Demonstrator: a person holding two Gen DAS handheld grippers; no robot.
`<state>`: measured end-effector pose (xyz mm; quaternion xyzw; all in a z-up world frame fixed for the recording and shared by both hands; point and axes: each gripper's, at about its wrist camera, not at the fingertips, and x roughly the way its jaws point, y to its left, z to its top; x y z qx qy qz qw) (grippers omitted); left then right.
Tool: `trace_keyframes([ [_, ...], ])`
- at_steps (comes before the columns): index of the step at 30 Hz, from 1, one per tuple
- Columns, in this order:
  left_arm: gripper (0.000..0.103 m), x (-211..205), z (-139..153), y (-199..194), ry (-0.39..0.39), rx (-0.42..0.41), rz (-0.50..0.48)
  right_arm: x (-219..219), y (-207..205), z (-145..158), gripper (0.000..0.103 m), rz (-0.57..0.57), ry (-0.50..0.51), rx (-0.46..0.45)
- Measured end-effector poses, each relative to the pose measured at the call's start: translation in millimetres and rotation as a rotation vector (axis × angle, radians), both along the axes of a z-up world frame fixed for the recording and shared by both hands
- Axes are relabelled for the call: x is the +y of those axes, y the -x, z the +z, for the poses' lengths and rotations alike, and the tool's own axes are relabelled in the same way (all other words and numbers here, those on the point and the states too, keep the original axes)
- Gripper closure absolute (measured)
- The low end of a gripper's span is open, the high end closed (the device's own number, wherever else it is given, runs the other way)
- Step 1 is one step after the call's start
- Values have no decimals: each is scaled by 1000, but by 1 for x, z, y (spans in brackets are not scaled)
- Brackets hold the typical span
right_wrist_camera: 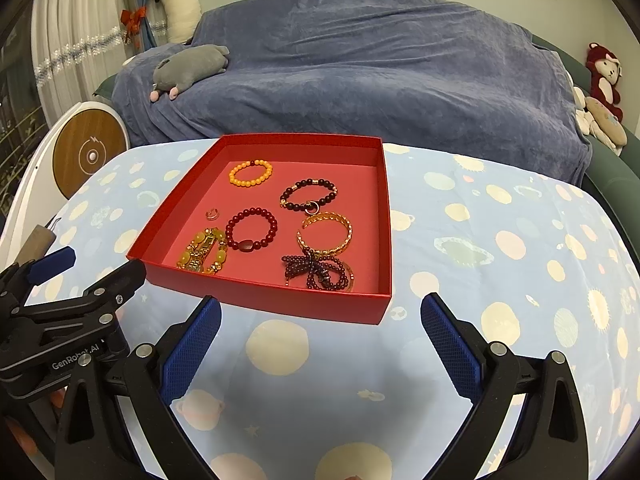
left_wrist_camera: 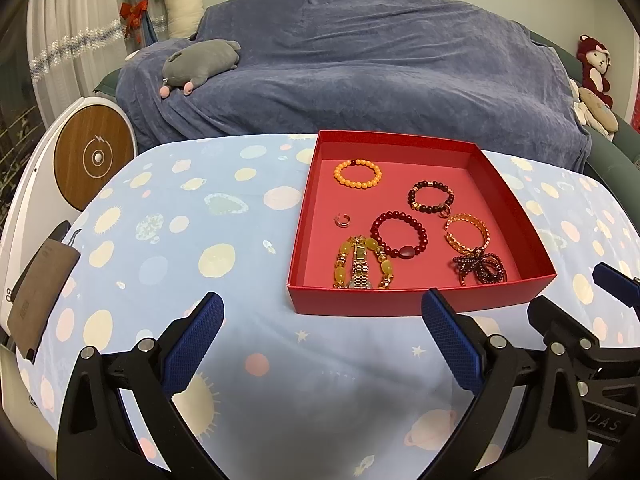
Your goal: Organize jewelry
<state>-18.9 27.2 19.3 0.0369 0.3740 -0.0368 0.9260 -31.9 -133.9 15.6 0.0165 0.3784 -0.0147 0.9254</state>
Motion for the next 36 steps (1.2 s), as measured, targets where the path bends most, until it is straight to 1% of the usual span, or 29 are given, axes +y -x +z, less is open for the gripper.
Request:
trace_keyframes([
  [11,8,-3,-2,1,-2,6,-11,-2,0,0,7,-2,1,3],
  [31,8,-3,-4,1,-11,5,12,-1,2,0,7,4,3,4],
  [36,8,-3,-4,1,-17,4,1,-1,2,1,7,-3,1,1],
])
